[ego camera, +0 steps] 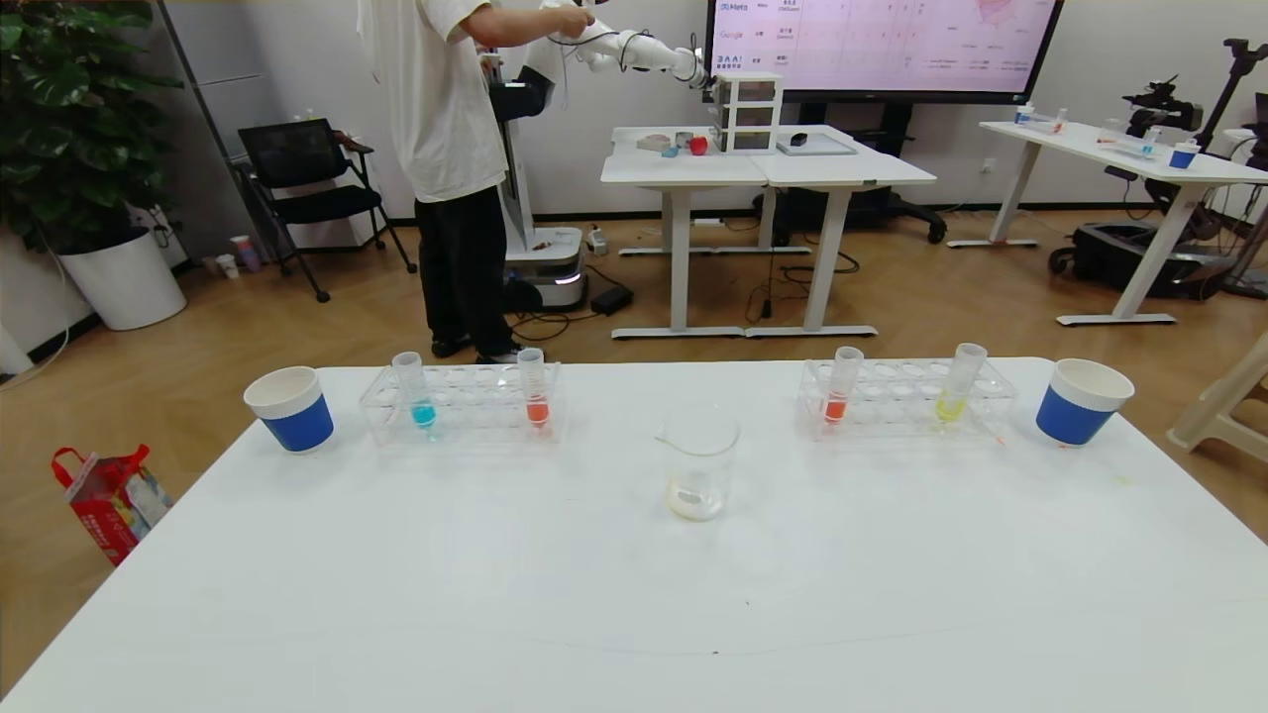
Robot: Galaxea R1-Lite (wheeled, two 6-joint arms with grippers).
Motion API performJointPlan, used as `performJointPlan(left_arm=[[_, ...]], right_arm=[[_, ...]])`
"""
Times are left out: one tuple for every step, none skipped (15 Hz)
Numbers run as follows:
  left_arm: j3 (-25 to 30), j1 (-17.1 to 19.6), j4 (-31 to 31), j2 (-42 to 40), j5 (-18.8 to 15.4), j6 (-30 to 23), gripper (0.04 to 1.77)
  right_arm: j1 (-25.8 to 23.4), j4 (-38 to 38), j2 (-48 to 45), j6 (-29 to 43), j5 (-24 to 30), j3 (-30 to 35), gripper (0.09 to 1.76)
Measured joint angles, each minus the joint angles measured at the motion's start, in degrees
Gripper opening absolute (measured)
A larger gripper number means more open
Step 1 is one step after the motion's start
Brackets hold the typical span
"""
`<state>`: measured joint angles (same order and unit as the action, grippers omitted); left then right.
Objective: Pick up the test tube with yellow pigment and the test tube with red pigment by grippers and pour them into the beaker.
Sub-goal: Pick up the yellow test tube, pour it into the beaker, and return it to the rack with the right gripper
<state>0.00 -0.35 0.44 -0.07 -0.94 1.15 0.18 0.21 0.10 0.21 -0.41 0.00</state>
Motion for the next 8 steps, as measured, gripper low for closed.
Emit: performJointPlan(left_arm=[[0.00, 0.00, 0.00, 0.00, -0.05, -0.02, 1.75], [0.00, 0.00, 0.00, 0.00, -0.02, -0.02, 1.75], [0.00, 0.00, 0.00, 0.00, -0.02, 0.00, 1.75], [0.00, 0.00, 0.02, 0.00, -0.02, 0.00, 1.75], [0.00, 0.00, 0.00, 0.00, -0.05, 0.00, 1.75], [0.00, 0.00, 0.00, 0.00, -0.02, -0.02, 1.75], [0.00, 0.00, 0.00, 0.00, -0.02, -0.02, 1.75], [0.00, 0.00, -0.02, 0.00, -0.02, -0.02, 1.75]], right_arm=[[-0.02, 0.00, 0.00, 0.04, -0.02, 0.00, 1.74], [-0.05, -0.05, 0.00, 0.09, -0.02, 0.00, 1.74], [-0.05, -0.56, 0.00, -0.23, -0.02, 0.00, 1.74], [-0.07, -1.02, -0.02, -0.48, 0.06, -0.16, 1.74], [-0.05, -0.69, -0.05, -0.59, 0.11, -0.82, 1.74], [0.00, -0.62, -0.05, -0.56, 0.06, -2.11, 1.74], [0.15, -0.39, 0.12, -0.54, 0.11, -3.83, 1.74], [0.28, -0.43, 0.95, -0.54, 0.30, -6.00, 1.74]])
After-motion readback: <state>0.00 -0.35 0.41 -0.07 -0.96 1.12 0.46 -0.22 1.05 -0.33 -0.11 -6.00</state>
